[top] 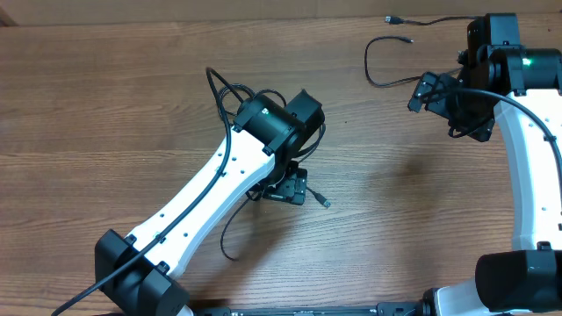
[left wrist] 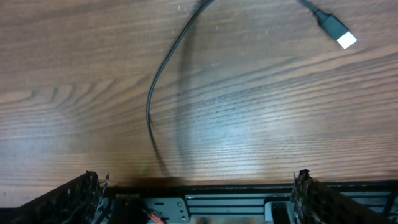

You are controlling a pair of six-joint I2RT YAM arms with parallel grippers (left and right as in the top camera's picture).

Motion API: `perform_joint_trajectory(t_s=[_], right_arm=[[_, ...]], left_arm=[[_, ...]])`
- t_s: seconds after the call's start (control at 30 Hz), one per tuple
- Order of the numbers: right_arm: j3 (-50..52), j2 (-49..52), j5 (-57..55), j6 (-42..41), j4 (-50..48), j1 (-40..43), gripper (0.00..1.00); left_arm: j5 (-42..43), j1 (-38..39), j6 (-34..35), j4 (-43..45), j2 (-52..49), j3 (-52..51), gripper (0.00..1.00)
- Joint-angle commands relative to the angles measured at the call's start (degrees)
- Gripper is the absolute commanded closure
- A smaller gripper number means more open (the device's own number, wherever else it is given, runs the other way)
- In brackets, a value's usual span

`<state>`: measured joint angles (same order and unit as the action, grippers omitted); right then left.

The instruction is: Untangle cables

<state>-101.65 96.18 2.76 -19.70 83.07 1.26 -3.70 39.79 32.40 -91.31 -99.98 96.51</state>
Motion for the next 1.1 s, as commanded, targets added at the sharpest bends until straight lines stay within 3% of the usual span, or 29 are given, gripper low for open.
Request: perform_joint_trajectory(t_s=[0.0, 0.53, 0.93, 1.07], right_arm=[[0.0, -0.9, 0.3, -0.5, -0.3, 0.1, 0.00], [0.0, -0.9, 0.3, -0.5, -0.3, 0.1, 0.00], [0.0, -0.9, 0.3, -0.5, -0.3, 0.1, 0.00], [0.0, -0.9, 6.0, -0.5, -2.2, 0.1, 0.00]], left_arm=[[-1.5, 0.2, -0.7, 0.3, -0.1, 3.1, 0.00], [-2.4, -0.5, 0.9, 1.7, -0.1, 3.1, 0.00], [-0.7, -7.2, 2.7, 4.0, -0.1, 3.1, 0.01], [-0.7, -9.0, 2.4, 3.9, -0.1, 3.1, 0.00]])
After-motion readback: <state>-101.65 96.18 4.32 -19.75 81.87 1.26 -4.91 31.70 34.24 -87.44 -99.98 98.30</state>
